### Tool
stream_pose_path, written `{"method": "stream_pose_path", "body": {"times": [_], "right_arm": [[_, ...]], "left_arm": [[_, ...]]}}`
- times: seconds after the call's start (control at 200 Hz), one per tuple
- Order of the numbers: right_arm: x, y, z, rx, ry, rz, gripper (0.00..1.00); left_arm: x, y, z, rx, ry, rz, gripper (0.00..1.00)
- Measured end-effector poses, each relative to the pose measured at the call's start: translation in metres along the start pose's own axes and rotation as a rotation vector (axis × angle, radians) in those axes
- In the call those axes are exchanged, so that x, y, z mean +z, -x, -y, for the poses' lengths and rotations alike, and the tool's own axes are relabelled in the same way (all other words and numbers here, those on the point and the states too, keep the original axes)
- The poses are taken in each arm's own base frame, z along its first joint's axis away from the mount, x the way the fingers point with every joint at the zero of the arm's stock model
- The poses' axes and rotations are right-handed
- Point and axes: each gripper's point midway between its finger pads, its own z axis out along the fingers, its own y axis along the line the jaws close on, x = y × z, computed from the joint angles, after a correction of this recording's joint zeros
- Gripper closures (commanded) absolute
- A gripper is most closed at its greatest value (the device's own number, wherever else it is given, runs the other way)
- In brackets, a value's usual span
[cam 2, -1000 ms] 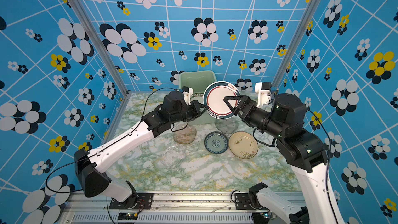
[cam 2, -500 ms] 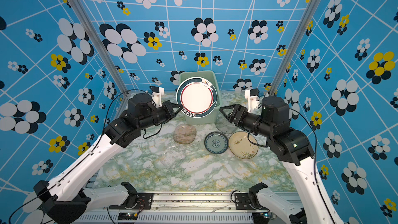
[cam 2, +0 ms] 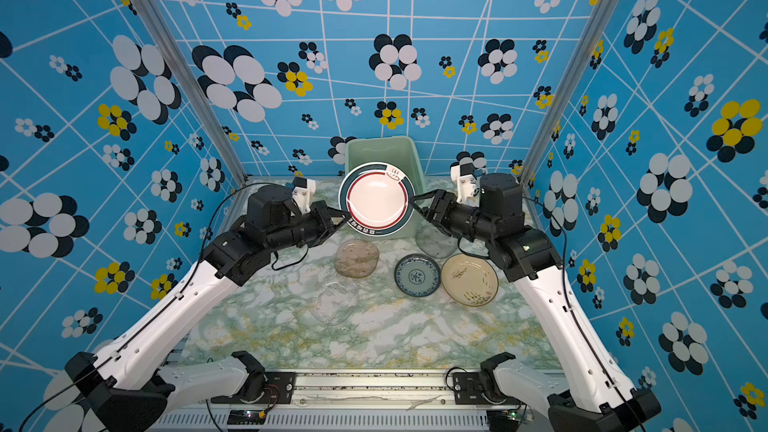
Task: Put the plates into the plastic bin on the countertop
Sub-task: 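Reach the right gripper to pinch the plate rim opposite the left gripper, then carry the plate over the bin with the right gripper while the left gripper withdraws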
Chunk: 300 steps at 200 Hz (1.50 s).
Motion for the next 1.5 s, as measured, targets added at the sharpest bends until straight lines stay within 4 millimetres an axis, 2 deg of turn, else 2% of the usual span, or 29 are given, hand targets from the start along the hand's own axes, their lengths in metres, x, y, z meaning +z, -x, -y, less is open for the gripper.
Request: {"method": "stream_pose_path", "body": {"times": [0.17, 0.375, 0.595, 0.875, 0.955, 1.189, 1.314, 1.474, 1.499], "right_arm": [[0.017, 0.000, 0.007, 0.028, 0.028, -0.015, 0.45], [0.028, -0.005, 0.017, 0.056, 0.045, -0.029, 0.53], [0.033, -0.001, 0.012, 0.063, 0.102, -0.011, 0.65], [0.044, 0.005, 0.011, 0.092, 0.154, 0.010, 0.73], [0.045, 0.007, 0.009, 0.092, 0.168, 0.014, 0.79], [0.048, 0.005, 0.008, 0.095, 0.183, 0.008, 0.82], [0.051, -0.002, 0.014, 0.104, 0.173, -0.010, 0.89], [0.051, -0.001, 0.014, 0.103, 0.172, -0.003, 0.98], [0.051, -0.001, 0.014, 0.103, 0.170, -0.002, 1.00]], "left_arm": [[-0.004, 0.000, 0.007, -0.027, -0.035, 0.000, 1.00], [-0.007, -0.002, 0.009, -0.056, -0.061, 0.003, 1.00], [-0.006, -0.003, 0.010, -0.080, -0.073, -0.006, 1.00], [0.003, -0.005, 0.011, -0.111, -0.082, -0.030, 1.00], [0.004, -0.006, 0.010, -0.121, -0.081, -0.036, 1.00], [0.007, -0.011, 0.016, -0.129, -0.099, -0.048, 1.00], [0.011, -0.013, 0.015, -0.140, -0.092, -0.057, 1.00], [0.013, -0.011, 0.013, -0.159, -0.083, -0.048, 1.00], [0.013, -0.011, 0.013, -0.161, -0.082, -0.048, 0.97]]}}
